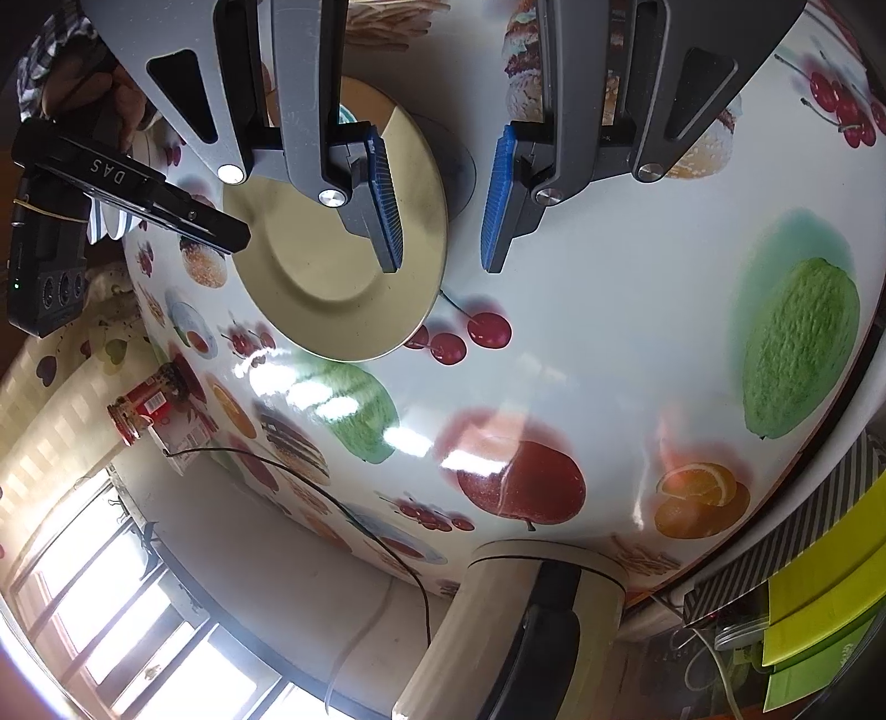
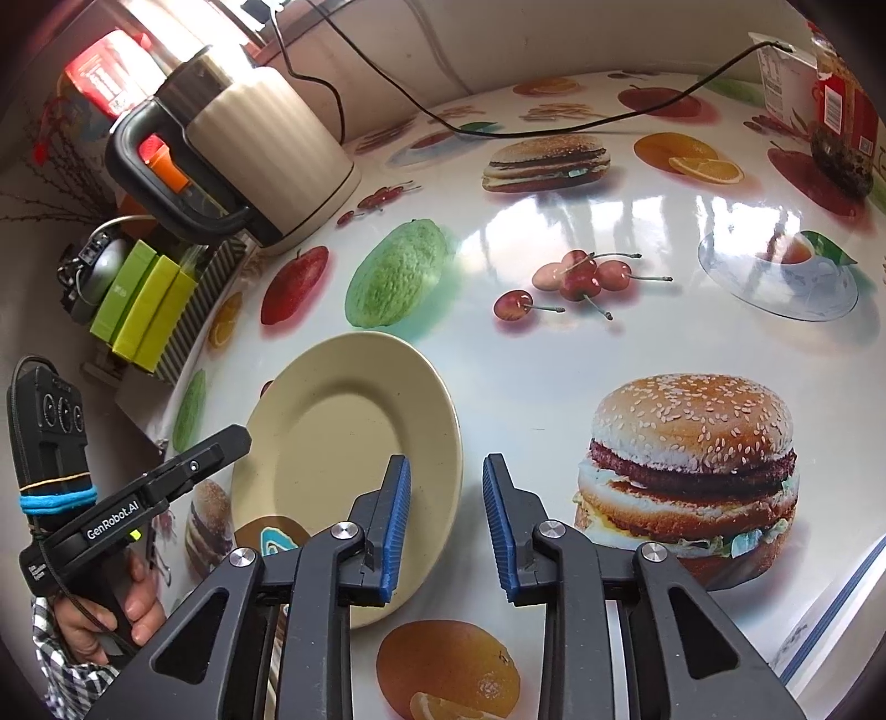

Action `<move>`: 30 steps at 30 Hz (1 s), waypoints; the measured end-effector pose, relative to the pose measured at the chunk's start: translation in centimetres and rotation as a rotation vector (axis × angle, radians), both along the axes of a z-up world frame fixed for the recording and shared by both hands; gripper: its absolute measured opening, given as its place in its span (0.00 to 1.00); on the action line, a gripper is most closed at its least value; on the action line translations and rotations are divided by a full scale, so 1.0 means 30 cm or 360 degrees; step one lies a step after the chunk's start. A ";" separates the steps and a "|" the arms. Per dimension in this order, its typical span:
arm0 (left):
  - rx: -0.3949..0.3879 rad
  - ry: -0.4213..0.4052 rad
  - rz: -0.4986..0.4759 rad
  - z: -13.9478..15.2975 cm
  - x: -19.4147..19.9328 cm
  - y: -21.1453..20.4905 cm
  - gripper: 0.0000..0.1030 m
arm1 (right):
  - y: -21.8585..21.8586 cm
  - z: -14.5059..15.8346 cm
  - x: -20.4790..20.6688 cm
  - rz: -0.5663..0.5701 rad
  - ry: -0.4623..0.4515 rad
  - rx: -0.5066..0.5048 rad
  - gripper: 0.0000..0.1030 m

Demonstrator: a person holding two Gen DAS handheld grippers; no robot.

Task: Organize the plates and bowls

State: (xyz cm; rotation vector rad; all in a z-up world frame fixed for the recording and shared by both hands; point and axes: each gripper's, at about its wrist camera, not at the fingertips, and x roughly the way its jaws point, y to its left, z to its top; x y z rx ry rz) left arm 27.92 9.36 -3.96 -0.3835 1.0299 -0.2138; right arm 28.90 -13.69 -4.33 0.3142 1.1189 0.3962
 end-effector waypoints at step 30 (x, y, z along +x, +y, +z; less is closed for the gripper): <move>0.0028 -0.0009 -0.0040 0.000 0.002 -0.029 0.15 | 0.006 0.001 -0.002 -0.0007 -0.0001 0.0009 0.16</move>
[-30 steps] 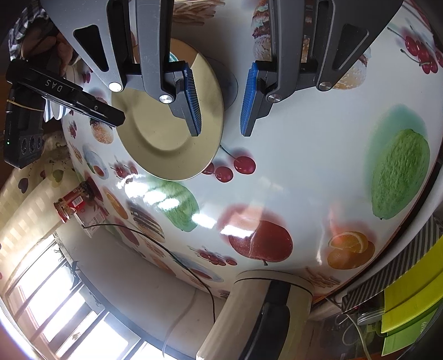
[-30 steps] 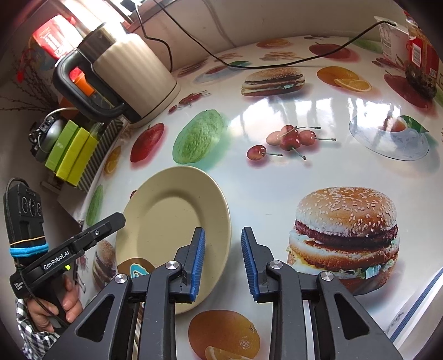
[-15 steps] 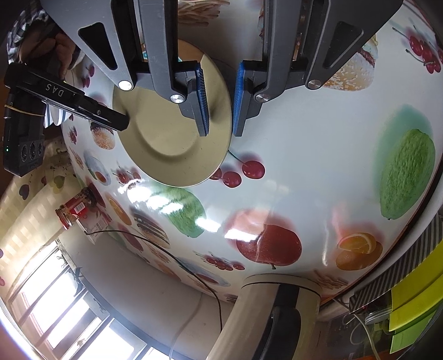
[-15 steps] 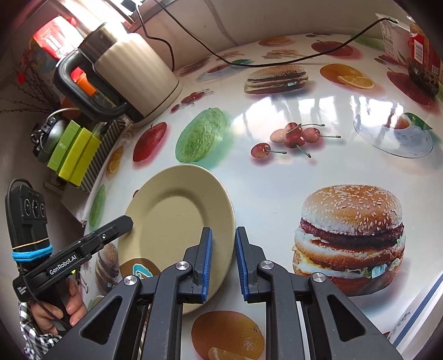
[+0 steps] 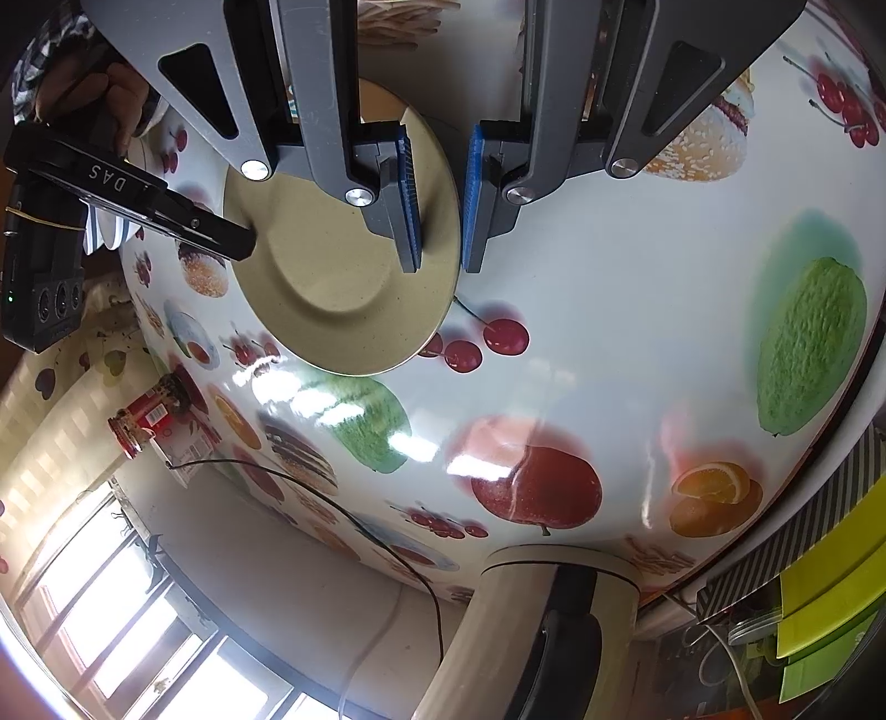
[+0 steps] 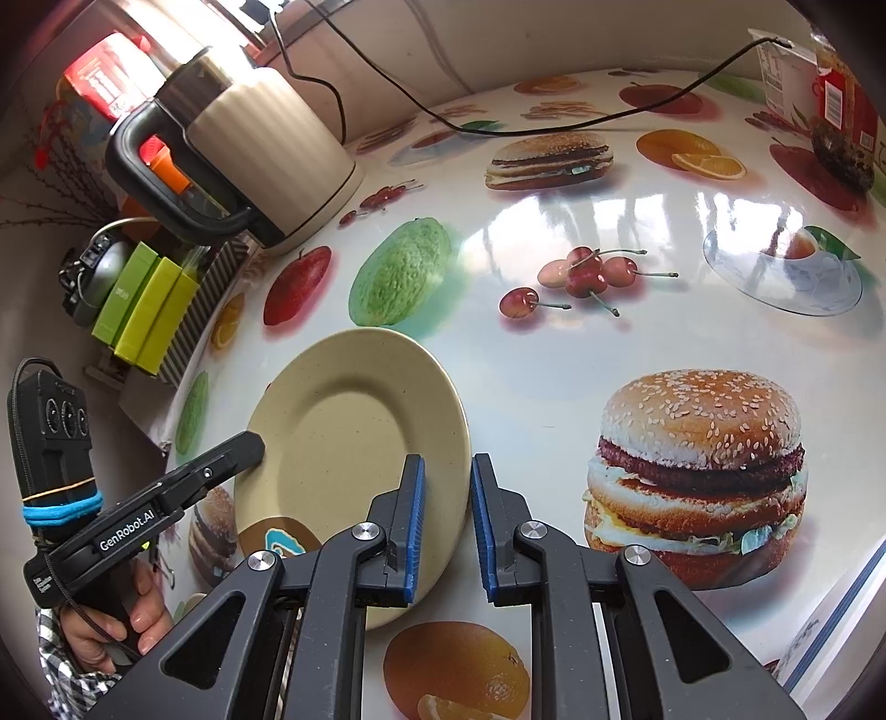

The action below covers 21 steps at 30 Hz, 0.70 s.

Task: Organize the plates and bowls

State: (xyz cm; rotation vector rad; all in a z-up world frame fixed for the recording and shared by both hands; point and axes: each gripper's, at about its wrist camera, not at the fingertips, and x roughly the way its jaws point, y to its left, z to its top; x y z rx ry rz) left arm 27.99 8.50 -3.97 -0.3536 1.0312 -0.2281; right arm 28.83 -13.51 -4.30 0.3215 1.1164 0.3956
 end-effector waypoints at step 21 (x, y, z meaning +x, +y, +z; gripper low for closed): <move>-0.0003 -0.0104 0.0020 0.111 -0.111 0.035 0.15 | 0.015 0.111 -0.105 0.0000 -0.0085 0.0046 0.16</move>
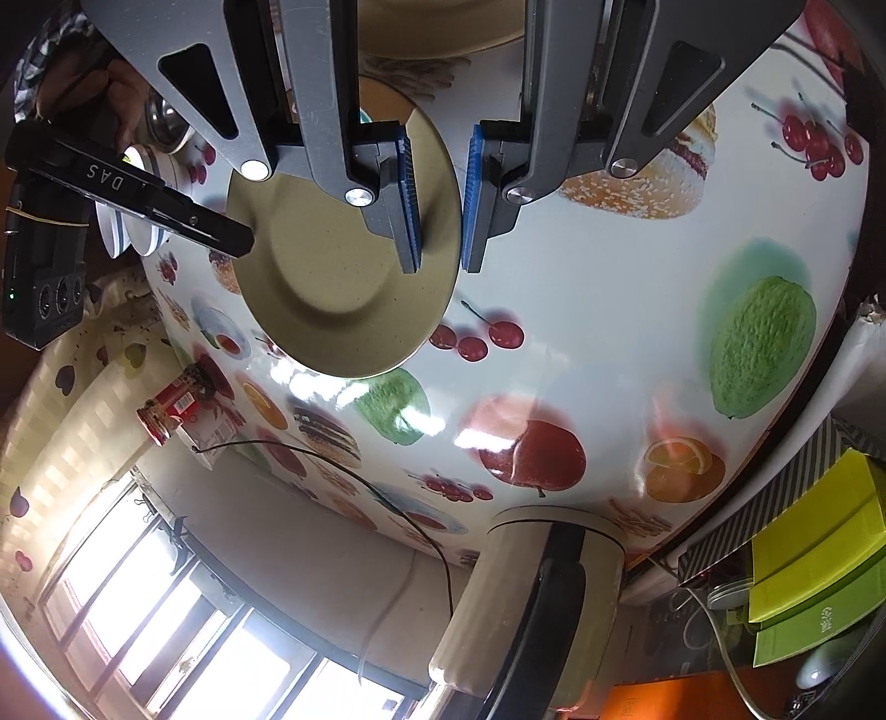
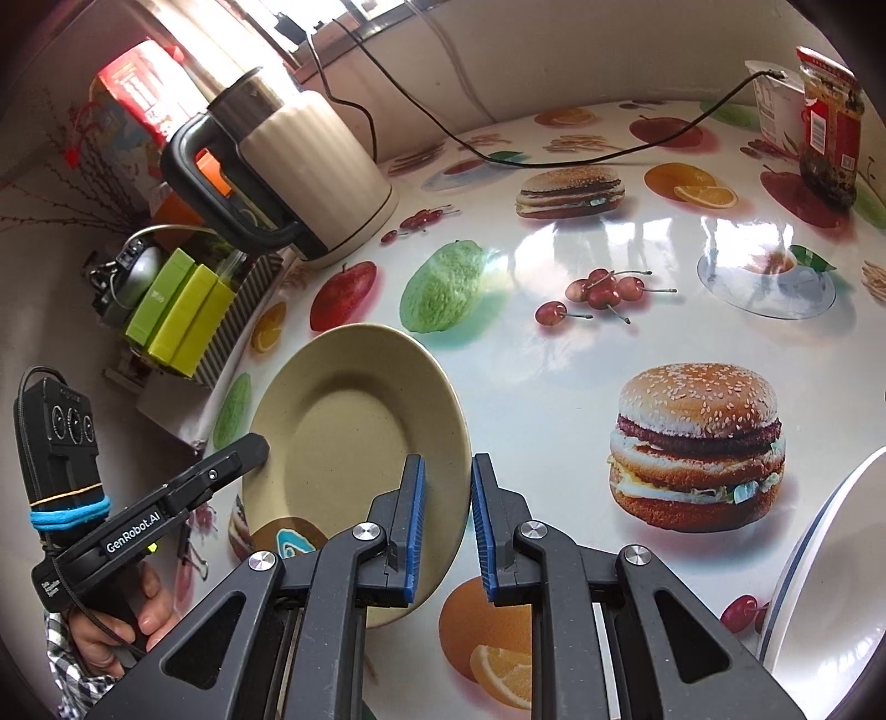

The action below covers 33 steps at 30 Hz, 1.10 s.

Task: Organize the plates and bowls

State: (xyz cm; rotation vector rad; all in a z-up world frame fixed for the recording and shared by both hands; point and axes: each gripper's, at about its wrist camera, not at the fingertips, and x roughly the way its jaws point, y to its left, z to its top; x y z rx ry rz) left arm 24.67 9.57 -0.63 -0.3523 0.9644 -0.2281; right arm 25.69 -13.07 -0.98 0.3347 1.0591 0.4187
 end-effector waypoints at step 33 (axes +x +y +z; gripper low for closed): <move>-0.0021 0.0027 0.0137 -0.032 -0.382 0.117 0.15 | 0.122 0.005 -0.318 0.0150 0.0026 0.0054 0.16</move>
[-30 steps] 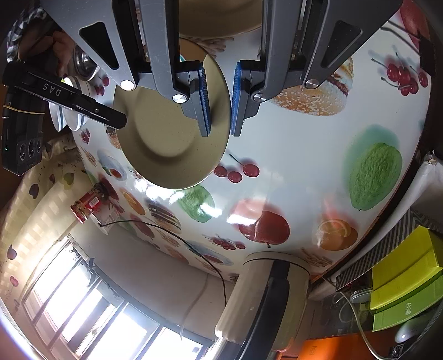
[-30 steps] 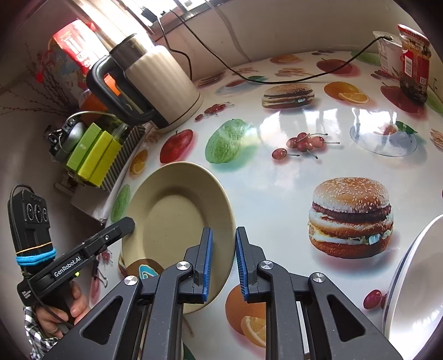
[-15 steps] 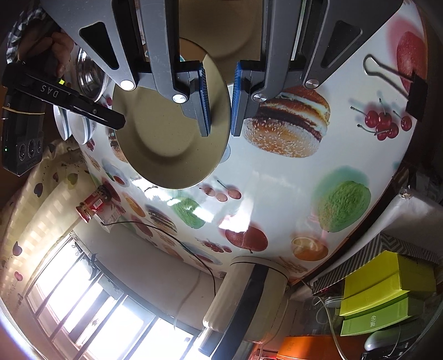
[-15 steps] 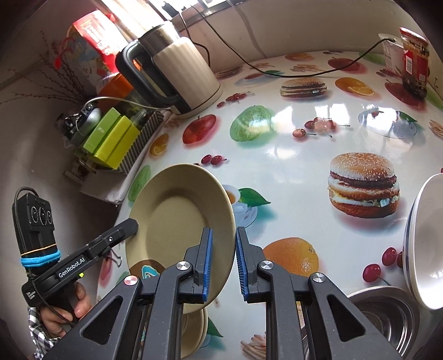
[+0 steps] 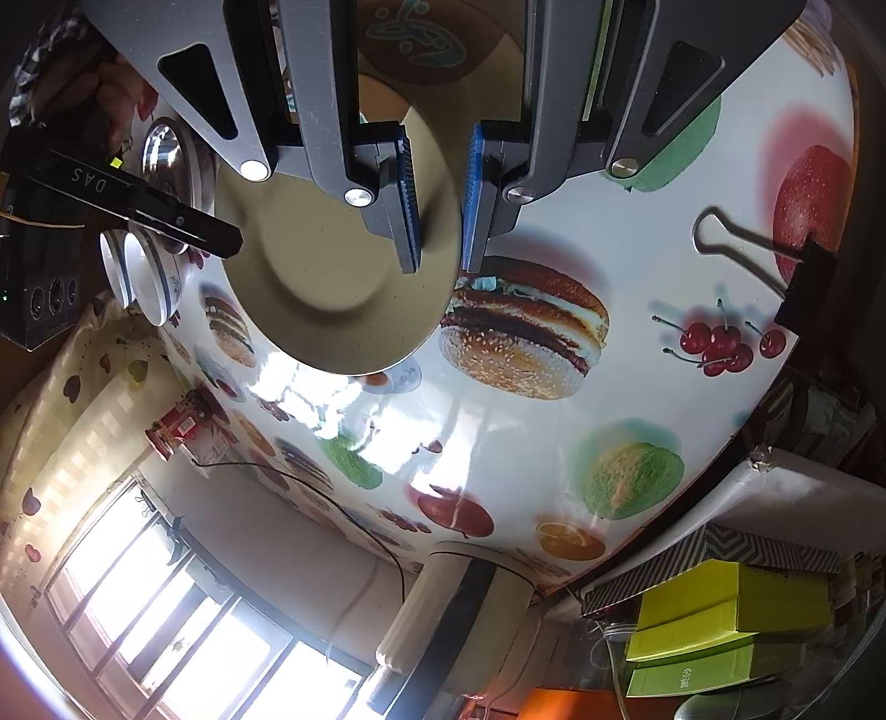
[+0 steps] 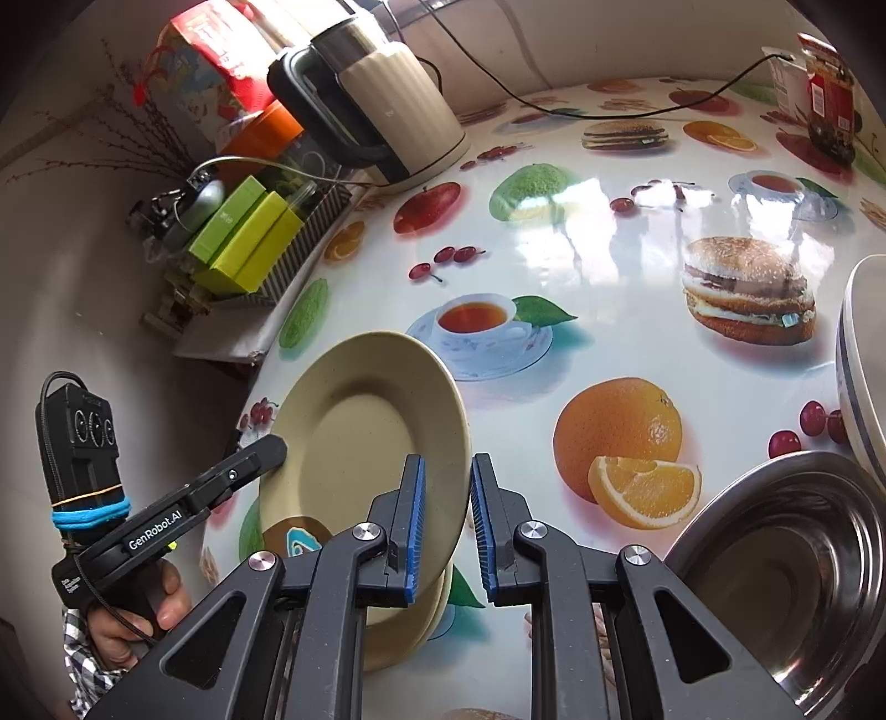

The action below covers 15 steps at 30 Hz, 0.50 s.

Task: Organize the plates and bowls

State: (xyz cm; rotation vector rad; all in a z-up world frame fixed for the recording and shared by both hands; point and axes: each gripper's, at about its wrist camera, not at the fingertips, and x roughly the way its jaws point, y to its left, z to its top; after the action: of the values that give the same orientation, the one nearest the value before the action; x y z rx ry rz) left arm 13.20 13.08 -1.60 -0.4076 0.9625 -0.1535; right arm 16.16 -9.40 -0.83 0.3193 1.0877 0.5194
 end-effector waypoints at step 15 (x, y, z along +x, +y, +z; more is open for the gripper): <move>0.0006 0.0034 0.0038 -0.023 -0.084 0.023 0.15 | 0.041 -0.051 -0.067 0.0040 0.0046 0.0010 0.16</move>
State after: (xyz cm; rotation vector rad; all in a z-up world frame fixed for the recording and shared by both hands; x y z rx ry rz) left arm 10.69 13.76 -2.30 -0.4179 0.9785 -0.1257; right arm 14.15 -8.17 -2.37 0.3196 1.1197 0.5422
